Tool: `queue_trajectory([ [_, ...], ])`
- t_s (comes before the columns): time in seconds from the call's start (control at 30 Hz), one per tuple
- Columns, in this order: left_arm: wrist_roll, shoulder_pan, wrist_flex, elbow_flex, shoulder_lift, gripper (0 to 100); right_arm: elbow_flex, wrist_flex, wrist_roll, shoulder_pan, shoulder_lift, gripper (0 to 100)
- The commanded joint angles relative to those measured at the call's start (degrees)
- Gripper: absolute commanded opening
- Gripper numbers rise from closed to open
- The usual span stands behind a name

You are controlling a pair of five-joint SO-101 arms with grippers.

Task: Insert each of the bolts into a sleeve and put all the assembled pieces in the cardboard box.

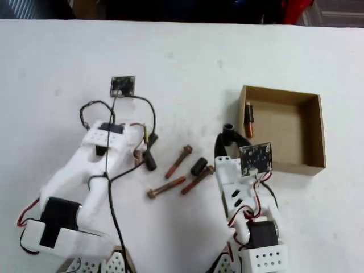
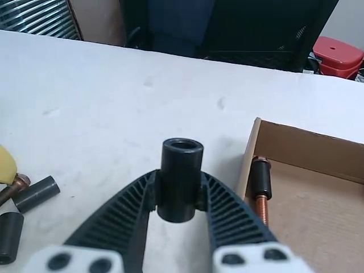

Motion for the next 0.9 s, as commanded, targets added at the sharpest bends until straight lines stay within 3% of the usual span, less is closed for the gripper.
queue_trajectory([
  [0.0, 0.5, 0.7, 4.8, -2.8, 0.7, 14, -0.4, 0.0, 0.1, 0.5, -0.6, 1.7],
  [0.33, 0.5, 2.4, 13.4, -7.6, 0.7, 14, -0.4, 0.0, 0.1, 0.5, -0.6, 1.7],
  [0.87, 0.5, 0.6, 10.2, -6.6, 2.0, 14, -0.4, 0.0, 0.1, 0.5, -0.6, 1.7],
])
